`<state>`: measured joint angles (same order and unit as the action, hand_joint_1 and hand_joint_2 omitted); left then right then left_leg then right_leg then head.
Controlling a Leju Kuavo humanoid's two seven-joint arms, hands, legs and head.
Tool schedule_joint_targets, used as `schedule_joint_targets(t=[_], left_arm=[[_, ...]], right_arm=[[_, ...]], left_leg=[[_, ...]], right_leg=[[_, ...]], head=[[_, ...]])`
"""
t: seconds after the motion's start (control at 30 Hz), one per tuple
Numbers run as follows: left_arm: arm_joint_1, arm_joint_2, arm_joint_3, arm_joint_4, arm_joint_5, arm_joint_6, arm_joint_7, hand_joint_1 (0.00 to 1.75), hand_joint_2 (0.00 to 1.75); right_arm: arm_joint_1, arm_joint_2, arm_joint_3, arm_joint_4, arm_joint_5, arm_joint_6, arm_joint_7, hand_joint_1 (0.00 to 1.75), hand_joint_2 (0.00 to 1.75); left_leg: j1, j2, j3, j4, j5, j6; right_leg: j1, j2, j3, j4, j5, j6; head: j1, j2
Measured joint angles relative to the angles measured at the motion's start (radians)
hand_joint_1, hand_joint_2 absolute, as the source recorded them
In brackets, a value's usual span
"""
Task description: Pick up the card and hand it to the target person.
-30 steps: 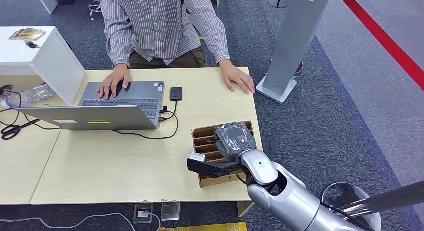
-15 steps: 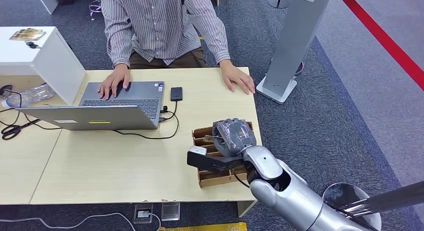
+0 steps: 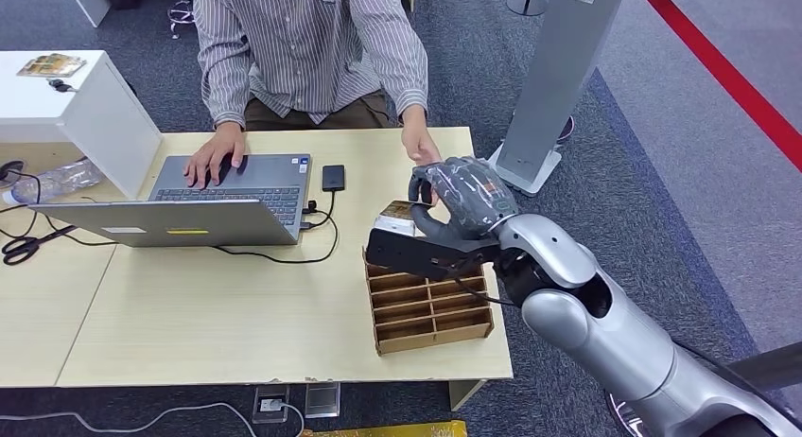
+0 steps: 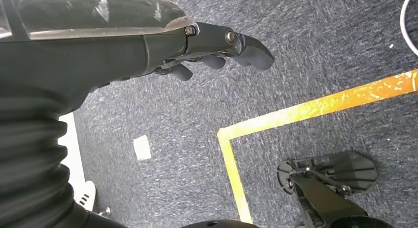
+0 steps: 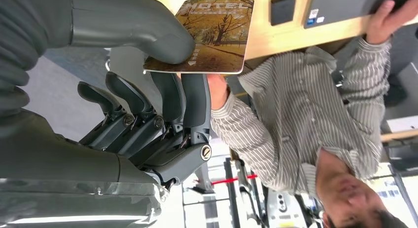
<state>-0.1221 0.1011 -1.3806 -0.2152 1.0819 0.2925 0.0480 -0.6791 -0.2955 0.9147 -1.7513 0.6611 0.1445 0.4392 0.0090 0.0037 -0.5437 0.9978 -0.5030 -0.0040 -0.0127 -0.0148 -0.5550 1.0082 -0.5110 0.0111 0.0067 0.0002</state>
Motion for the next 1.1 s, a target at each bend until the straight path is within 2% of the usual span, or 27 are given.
schedule_joint_targets(t=[0.07,0.13,0.23,0.4,0.57,0.7,0.83,0.97,1.1], left_arm=[[0.0,0.0,0.0,0.0,0.0,-0.001,0.0,0.0,1.75],[-0.001,0.0,0.0,0.0,0.0,-0.002,-0.001,0.0,1.75],[-0.004,-0.002,0.0,0.0,-0.002,-0.002,0.0,0.0,1.75],[-0.016,-0.006,-0.001,0.0,-0.023,-0.009,0.001,0.0,1.75],[-0.029,-0.01,-0.004,0.0,-0.036,-0.013,0.01,0.0,1.75],[-0.033,-0.011,-0.01,0.0,-0.039,-0.025,0.011,0.0,1.75],[-0.032,-0.011,-0.015,0.0,-0.037,-0.04,0.003,0.0,0.0],[-0.027,-0.011,-0.016,0.0,-0.026,-0.027,-0.003,0.0,0.0],[-0.016,-0.011,-0.016,0.0,-0.01,-0.007,-0.004,0.0,0.0]], right_arm=[[-0.003,0.001,-0.001,-0.005,0.021,-0.019,-0.018,1.69,1.75],[-0.004,0.006,-0.001,0.002,0.064,-0.077,-0.053,1.69,1.75],[-0.003,0.026,0.0,0.041,0.116,-0.209,-0.127,1.69,1.75],[0.003,0.071,0.0,0.175,0.152,-0.483,-0.269,1.69,1.75],[0.016,0.104,0.003,0.3,0.18,-0.618,-0.32,1.69,1.75],[0.028,0.125,0.008,0.379,0.181,-0.651,-0.334,0.0,1.75],[0.035,0.14,0.014,0.434,0.166,-0.662,-0.334,0.0,1.75],[0.038,0.146,0.018,0.46,0.12,-0.675,-0.326,0.0,1.75],[0.048,0.146,0.019,0.457,0.014,-0.677,-0.323,0.0,1.75]], left_leg=[[0.0,0.0,0.0,0.0,0.0,0.0],[0.0,0.0,0.0,0.0,0.0,0.0],[0.0,0.0,0.0,0.0,0.0,0.0],[0.0,0.0,0.0,0.0,0.0,0.0],[0.0,0.0,0.0,0.0,0.0,0.0],[0.0,0.0,0.0,0.0,0.0,0.0],[0.0,0.0,0.0,0.0,0.0,0.0],[0.0,0.0,-0.001,0.0,0.0,0.0],[0.0,0.0,0.0,0.0,0.0,0.0]], right_leg=[[0.0,0.0,0.0,0.0,0.0,0.0],[0.0,0.0,0.0,0.0,0.0,0.0],[0.0,0.0,0.0,0.0,0.0,0.0],[0.0,-0.001,0.0,0.0,0.0,0.0],[0.0,0.0,0.0,0.0,0.0,0.0],[0.0,0.0,0.0,0.0,0.0,0.0],[0.0,0.0,0.0,0.0,0.0,0.0],[0.0,0.0,0.0,0.0,0.0,0.0],[0.0,0.0,0.0,0.0,0.0,0.0]], head=[[0.0,0.0],[0.001,0.0],[0.001,0.0],[0.0,0.0],[0.001,0.0],[0.001,0.0],[0.0,0.0],[0.001,0.0],[0.001,0.0]])
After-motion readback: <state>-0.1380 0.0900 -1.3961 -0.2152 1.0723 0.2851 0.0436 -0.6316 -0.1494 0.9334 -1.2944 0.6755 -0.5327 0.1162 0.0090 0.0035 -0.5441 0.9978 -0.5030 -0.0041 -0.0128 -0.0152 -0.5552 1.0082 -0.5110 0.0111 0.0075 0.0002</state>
